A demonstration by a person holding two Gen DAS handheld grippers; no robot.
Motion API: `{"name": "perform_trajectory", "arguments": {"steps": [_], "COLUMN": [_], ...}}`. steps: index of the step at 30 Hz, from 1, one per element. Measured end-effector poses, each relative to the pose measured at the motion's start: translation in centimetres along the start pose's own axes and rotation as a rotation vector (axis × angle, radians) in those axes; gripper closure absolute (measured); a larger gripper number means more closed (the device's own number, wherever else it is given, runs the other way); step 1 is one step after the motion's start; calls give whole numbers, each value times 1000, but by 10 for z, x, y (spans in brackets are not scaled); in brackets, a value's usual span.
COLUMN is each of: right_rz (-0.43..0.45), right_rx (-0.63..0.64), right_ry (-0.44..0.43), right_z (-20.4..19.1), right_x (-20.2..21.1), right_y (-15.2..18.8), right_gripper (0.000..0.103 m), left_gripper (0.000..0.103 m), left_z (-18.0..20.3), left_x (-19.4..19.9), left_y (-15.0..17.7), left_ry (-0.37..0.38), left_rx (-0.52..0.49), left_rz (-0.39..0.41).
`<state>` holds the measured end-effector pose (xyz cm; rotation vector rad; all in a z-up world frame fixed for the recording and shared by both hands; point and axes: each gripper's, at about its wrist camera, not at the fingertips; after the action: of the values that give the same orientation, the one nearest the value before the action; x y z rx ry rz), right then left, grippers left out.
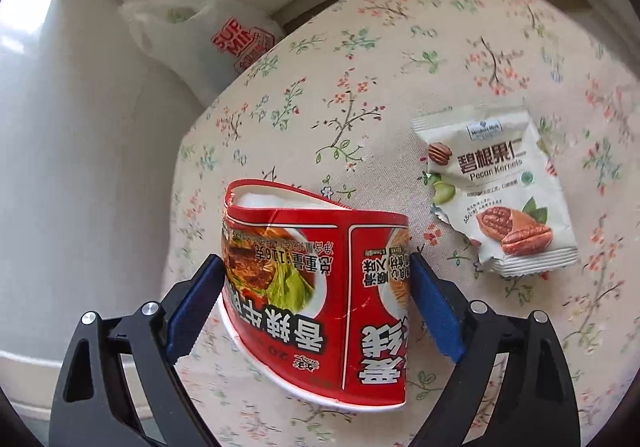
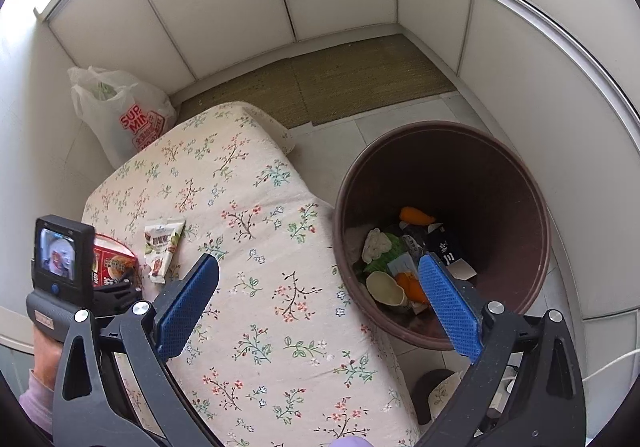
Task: Collect trash
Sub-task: 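Reach the left gripper to the red noodle cup and grasp it, then grasp the pecan snack packet with the right gripper while the left holds the cup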
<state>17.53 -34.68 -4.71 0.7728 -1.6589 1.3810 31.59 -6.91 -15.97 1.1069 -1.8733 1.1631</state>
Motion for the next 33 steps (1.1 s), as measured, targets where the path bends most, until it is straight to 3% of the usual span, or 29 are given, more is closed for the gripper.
{"name": "perform_trajectory", "arguments": {"steps": [3,7,10,16,19,24,28,31,33], "right_rz": [-17,-30,-39,-89,-114,-159,-151,-173,-199], "right_rx": [33,90,133,211,249,202,174,76,-14], "right_ry": [-3,-4,-5,-138,-169,-246,-250,-247,-282], "right_z": [-13,-33,-53,-106,-132,-168,-194,-188,-179], "right_x": [-6,-12,-18,-42,-62,-101,-124,-140,-151], "right_y": [1,4,8,19,23,19,8,3,6], "right_gripper": [7,7,7,7,7,7,7,8,21], "left_gripper": [16,16,17,17,17,17,16,16,16], "left_z": [-41,-113,-150,-203,-215,-222,-224,-228,-230], "left_x": [10,28,48,106,125,137,145,152,152], "left_y": [9,40,70,147,175,180,176,179,178], "left_ry": [136,420,515,602,592,582,570,566,561], "left_rx": [158,458,607,786,845,819,790,777,772], "left_rz": [22,25,83,217,270,318,349,377,378]}}
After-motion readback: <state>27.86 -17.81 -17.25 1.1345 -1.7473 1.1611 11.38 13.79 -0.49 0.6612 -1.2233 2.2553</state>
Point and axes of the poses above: each gripper's, at about its wrist camera, not at the fingertips, and x roughly against the way its jaws point, z to its right, y to its underside, and after that the axes turned 12 degrees about x, right-handed
